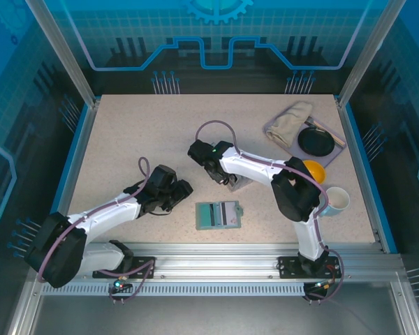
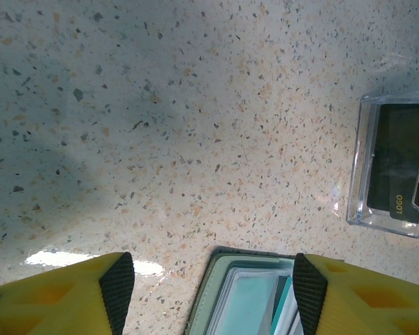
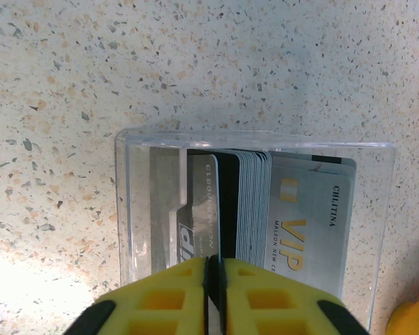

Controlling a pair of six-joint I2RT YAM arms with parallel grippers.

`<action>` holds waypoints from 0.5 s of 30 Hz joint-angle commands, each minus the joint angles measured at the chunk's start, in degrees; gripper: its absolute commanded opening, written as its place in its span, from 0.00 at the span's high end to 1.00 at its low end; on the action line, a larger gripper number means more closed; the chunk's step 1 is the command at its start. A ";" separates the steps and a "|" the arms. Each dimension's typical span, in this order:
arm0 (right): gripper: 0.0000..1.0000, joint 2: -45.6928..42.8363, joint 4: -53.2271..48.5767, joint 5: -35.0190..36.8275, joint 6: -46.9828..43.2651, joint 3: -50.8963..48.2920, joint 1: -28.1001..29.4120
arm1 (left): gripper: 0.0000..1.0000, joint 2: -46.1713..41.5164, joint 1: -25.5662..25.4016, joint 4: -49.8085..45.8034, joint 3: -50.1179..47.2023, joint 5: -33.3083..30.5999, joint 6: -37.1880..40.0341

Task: Put the credit cards into the card holder
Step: Pick up the credit card from the storage box.

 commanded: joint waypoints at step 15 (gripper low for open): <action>0.95 -21.07 4.08 -27.21 5.83 -8.11 -7.02 | 0.33 -3.65 0.97 10.42 -0.50 9.76 0.77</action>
